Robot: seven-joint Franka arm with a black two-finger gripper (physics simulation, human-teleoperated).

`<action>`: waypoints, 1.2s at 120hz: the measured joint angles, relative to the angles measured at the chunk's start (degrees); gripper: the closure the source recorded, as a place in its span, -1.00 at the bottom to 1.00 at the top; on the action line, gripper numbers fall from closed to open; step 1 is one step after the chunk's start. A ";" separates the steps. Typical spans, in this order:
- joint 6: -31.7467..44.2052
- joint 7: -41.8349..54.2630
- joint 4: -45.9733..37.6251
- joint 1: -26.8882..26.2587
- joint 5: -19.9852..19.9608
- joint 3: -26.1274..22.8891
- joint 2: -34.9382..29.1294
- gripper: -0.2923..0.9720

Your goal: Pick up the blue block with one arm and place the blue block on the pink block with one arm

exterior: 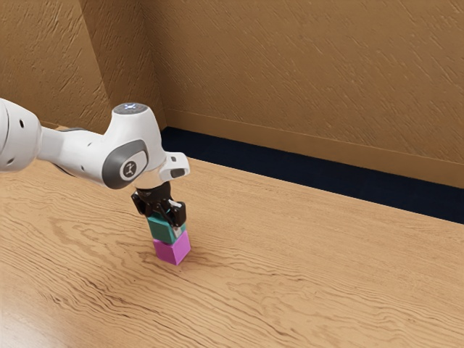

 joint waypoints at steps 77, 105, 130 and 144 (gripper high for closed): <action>0.11 2.24 -0.44 0.10 0.03 0.04 -0.50 -0.01; 0.04 3.29 -0.50 0.10 -0.46 0.04 -0.99 -0.35; -0.99 3.40 0.25 -1.47 0.22 0.12 -12.82 -0.47; -9.10 -7.04 17.72 -6.51 -1.26 0.06 -14.81 -0.50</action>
